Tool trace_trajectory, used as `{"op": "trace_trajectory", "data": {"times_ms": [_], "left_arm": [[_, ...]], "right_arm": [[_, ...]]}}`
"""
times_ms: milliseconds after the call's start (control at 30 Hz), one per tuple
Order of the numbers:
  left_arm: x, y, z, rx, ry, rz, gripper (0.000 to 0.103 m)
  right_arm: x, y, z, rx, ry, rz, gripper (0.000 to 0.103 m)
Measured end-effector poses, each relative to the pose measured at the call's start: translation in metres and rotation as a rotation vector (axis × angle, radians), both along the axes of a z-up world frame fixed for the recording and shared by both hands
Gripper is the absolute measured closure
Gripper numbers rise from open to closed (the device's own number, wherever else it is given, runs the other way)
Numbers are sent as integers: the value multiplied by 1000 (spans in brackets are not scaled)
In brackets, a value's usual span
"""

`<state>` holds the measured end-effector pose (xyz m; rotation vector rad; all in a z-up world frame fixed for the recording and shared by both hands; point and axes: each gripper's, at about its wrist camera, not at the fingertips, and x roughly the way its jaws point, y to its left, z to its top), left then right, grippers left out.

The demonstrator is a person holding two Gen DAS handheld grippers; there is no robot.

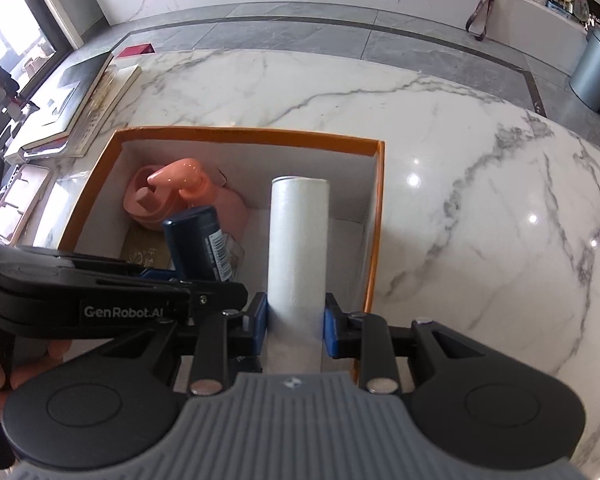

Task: Organize rigid objects
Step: 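Carry the bottle and white box over the orange box and lower them inside, then open left tool to release the bottle while right tool lowers and releases the white box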

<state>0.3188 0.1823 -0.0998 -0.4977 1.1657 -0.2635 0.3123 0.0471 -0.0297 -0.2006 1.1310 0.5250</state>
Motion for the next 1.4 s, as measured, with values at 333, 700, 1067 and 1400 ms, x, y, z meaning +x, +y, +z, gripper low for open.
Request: {"op": "trace_trajectory", "data": {"times_ms": [333,700,1067,1400], "left_arm": [[-14,12,11,5,-46,-19,59],[-38,3,16,117,-75,-109,59],[-42,-5,13,134,-117,-163,59],[-49,-4,20,130,-159,-184,59]], "right_arm": [[-7,3,2,-40,-15,39,74],[-10,31,-7,-221,-87,38,74],[-1,62,-26,-364,-129,17,74],[2,56,-20,-230,-28,-7,74]]}}
